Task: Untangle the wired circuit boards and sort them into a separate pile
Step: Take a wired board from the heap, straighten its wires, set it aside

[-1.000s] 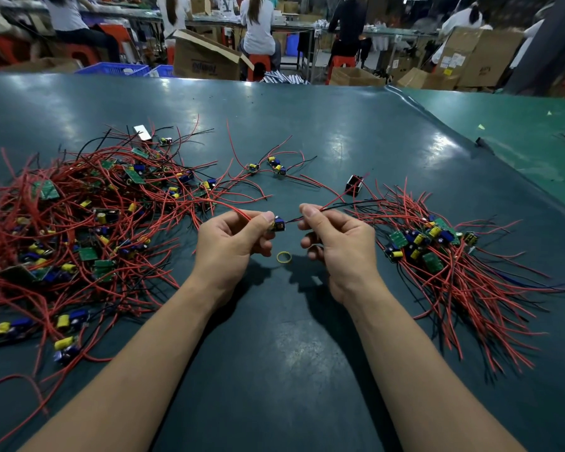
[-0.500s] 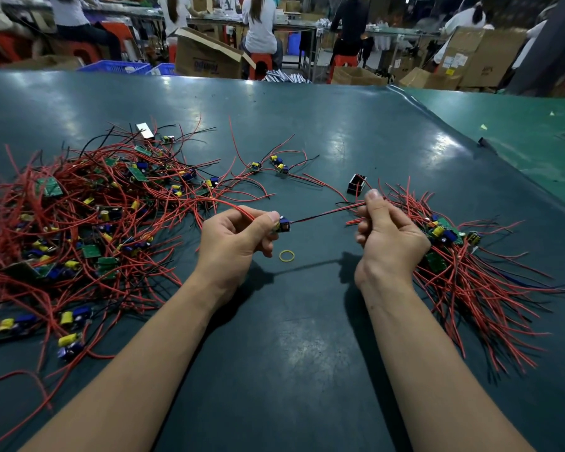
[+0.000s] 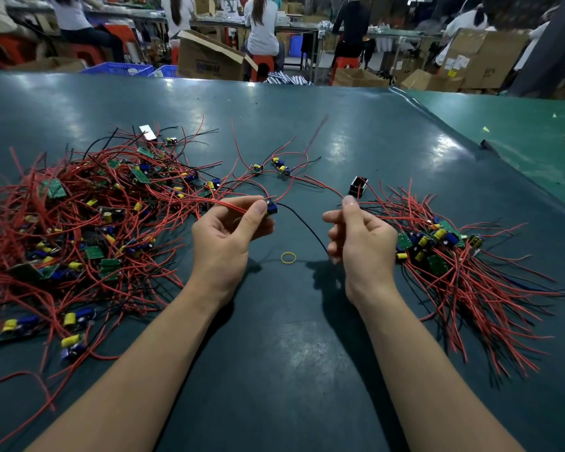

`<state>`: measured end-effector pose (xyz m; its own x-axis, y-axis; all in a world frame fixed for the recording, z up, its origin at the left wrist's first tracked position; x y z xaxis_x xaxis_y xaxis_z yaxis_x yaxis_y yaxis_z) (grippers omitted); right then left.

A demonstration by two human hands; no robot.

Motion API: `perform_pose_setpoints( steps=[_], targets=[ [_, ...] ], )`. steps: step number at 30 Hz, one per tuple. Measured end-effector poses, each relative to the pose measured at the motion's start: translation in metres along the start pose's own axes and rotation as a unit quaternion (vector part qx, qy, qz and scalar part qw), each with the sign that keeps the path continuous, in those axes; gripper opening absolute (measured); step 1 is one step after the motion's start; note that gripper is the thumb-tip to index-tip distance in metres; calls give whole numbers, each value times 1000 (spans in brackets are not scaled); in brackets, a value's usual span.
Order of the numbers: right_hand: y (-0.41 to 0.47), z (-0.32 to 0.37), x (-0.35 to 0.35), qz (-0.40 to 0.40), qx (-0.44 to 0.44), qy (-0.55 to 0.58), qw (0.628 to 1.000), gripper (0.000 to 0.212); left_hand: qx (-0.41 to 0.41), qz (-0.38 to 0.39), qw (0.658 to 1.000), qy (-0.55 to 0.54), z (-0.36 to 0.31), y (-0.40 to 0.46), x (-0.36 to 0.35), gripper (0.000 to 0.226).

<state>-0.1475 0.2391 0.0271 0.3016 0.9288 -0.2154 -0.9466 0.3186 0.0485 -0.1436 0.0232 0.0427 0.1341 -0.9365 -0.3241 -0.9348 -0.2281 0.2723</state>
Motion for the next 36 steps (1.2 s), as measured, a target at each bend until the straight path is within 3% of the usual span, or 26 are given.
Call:
perform_pose_setpoints(
  steps=[3, 5, 10, 13, 24, 32, 36],
  targets=[
    [-16, -11, -38, 153, -31, -78, 985, 32, -13, -4, 1000, 24, -3, -1, -1, 5],
    [-27, -21, -55, 209, -70, -68, 973, 29, -13, 7, 999, 41, -4, -2, -3, 4],
    [-16, -13, -40, 142, -74, 36, 987, 11, 2, 90, 989, 117, 1, -10, -23, 3],
    [-14, -13, -37, 143, -81, 27, 986, 7, 26, 122, 986, 109, 5, -12, -29, 1],
    [5, -7, 6, -57, -39, 149, 986, 18, 37, 91, 992, 76, 4, -9, -23, 6],
    [8, -2, 40, -168, -15, 199, 965, 19, 19, 80, 993, 87, -2, -11, -24, 5],
    [7, -1, 58, -216, -3, 237, 947, 21, 8, 34, 998, 61, -5, -6, -11, 10]
  ],
)
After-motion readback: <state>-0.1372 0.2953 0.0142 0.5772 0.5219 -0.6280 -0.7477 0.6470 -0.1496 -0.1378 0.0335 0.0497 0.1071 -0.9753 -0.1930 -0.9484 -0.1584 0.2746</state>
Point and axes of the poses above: each hand's wrist, its own y-axis towards the middle knuckle, its own x-axis out of the back of the hand, z = x × y, the point moved 10 cm from there along y, towards the middle knuckle, and after that the axes turned 1 degree about z, right-handed, at the moved point
